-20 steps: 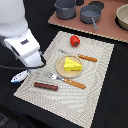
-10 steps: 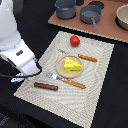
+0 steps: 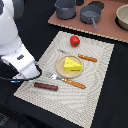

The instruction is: Interact with the objects in diverse but meaningful ways.

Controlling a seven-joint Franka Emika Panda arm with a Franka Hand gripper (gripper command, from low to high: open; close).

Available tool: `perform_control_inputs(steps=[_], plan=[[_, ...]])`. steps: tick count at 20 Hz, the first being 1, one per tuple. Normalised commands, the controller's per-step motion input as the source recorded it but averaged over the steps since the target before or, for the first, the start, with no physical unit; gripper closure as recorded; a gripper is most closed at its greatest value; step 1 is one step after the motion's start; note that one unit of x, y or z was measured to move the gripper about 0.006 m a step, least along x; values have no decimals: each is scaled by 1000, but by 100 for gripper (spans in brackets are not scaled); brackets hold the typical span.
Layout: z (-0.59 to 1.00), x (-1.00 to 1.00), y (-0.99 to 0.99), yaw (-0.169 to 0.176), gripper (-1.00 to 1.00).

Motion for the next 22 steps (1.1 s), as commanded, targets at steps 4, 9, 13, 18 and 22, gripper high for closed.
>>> perform_control_inputs(steps=[4, 9, 13, 18, 22], plan=[[-202, 0, 0, 28, 100], [-216, 0, 0, 29, 100], [-219, 0, 0, 27, 100], [-178, 0, -20, 19, 100], [392, 33, 99, 21, 100]])
